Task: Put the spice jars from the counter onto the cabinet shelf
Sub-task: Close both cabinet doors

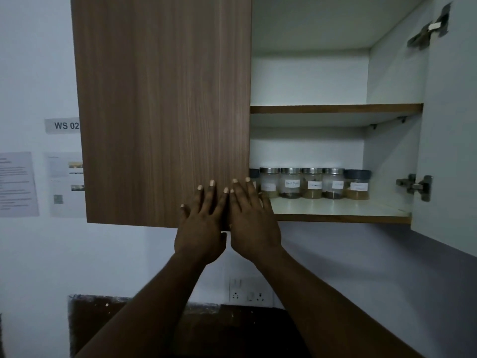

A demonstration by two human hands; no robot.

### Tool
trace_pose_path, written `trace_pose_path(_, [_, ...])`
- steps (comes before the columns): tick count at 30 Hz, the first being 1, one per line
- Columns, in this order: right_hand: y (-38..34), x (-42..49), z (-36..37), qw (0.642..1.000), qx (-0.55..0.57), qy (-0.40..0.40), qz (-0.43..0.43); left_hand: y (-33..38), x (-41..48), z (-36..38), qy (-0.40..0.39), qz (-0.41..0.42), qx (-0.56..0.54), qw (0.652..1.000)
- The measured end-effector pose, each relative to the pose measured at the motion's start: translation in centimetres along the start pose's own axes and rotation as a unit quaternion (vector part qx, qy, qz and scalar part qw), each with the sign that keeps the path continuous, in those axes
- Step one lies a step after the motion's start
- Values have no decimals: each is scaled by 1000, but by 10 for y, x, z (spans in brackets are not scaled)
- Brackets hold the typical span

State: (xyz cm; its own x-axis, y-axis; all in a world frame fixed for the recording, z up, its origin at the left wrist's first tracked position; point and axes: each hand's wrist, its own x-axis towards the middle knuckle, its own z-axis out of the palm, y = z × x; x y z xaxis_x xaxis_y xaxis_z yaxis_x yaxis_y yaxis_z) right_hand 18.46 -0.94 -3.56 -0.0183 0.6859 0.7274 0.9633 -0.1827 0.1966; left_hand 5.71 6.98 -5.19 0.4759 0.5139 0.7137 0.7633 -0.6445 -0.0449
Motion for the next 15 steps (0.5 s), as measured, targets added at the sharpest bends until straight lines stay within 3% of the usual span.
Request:
trace_pose_path(5, [13, 11, 16, 999, -13, -33, 2, 0, 16, 10, -37, -4, 3, 999])
trace_pose_path(15, [-2, 8, 23, 999, -4, -37, 29, -2, 17, 20, -13, 6, -46, 999])
